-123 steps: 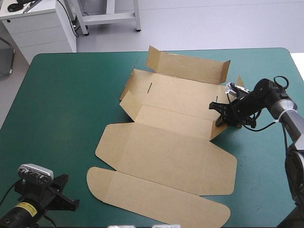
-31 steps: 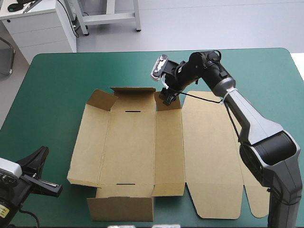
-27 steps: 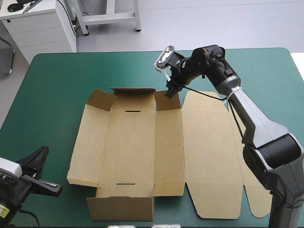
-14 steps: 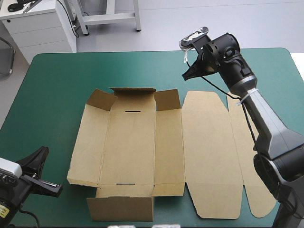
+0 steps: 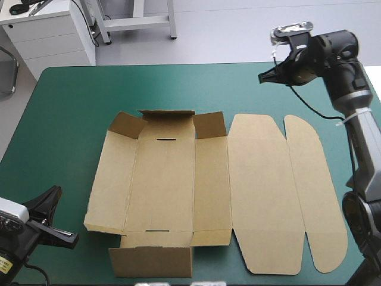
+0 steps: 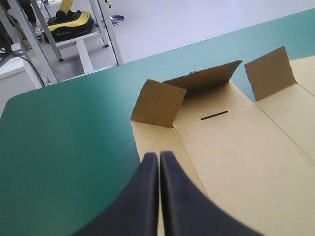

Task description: Fold the box

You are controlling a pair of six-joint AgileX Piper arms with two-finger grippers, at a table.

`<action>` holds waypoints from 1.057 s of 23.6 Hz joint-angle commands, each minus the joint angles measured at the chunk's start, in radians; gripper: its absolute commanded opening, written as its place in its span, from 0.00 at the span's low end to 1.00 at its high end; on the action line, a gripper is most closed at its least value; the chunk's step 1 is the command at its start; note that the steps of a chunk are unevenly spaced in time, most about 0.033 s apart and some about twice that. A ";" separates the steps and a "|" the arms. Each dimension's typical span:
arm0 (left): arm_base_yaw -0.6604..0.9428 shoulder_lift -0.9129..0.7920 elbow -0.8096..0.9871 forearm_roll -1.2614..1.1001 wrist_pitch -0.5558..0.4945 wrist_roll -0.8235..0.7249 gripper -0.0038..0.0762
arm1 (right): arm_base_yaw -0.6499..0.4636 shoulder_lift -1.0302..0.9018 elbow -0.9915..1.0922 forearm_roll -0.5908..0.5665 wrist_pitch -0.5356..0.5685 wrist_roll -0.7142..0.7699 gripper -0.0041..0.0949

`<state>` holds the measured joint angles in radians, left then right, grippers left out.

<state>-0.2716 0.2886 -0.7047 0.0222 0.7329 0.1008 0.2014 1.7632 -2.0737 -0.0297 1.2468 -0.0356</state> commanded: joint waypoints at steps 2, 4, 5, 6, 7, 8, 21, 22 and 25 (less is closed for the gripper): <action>0.000 0.014 -0.030 -0.003 -0.070 -0.004 0.04 | -0.055 -0.119 0.073 0.059 0.008 -0.033 0.02; 0.000 0.014 -0.030 -0.003 -0.070 -0.007 0.04 | -0.057 -0.163 0.156 0.059 0.008 -0.059 0.02; 0.000 0.014 -0.030 -0.003 -0.070 -0.007 0.04 | -0.057 -0.211 0.249 0.060 0.006 -0.080 0.02; 0.000 0.014 -0.030 -0.003 -0.070 -0.007 0.04 | -0.057 -0.230 0.287 0.062 0.003 -0.086 0.02; 0.000 0.014 -0.030 -0.003 -0.068 -0.007 0.04 | -0.057 -0.257 0.334 0.066 -0.011 -0.092 0.02; 0.000 0.014 -0.030 -0.003 -0.068 -0.007 0.04 | -0.057 -0.285 0.381 0.066 -0.029 -0.092 0.02; 0.000 0.060 -0.031 -0.042 -0.035 -0.009 0.04 | -0.057 -0.807 0.952 0.096 -0.242 -0.088 0.02; 0.000 0.076 -0.031 -0.052 -0.035 -0.009 0.04 | -0.057 -0.830 0.968 0.096 -0.242 -0.088 0.02; 0.000 0.155 -0.056 -0.053 -0.023 -0.011 0.04 | -0.057 -0.898 1.020 0.096 -0.240 -0.088 0.02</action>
<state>-0.2716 0.3793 -0.7101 -0.0162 0.7681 0.0996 0.1509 0.9106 -1.0579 0.0633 1.0583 -0.1154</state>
